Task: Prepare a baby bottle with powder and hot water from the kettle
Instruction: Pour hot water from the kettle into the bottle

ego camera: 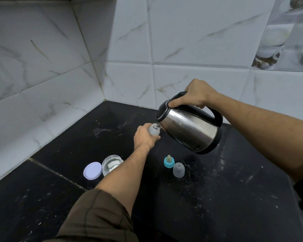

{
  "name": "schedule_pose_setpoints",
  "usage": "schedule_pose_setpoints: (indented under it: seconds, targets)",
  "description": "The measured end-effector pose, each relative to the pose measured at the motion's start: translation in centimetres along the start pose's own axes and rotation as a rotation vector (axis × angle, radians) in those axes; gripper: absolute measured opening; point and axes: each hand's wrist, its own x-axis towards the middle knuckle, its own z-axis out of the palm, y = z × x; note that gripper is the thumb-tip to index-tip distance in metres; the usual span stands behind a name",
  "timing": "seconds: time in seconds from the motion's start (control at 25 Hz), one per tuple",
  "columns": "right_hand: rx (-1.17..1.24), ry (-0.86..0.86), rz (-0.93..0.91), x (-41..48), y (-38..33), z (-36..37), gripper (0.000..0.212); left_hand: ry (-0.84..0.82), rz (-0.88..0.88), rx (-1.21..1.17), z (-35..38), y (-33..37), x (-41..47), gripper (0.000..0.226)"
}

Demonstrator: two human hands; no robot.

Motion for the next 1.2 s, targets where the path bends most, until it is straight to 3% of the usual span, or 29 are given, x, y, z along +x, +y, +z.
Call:
schedule_pose_setpoints:
  seconds: [1.2]
  targets:
    - [-0.013,0.002,0.002,0.02,0.22,-0.12,0.073,-0.018,0.005,0.0,0.92,-0.26,0.77,0.06]
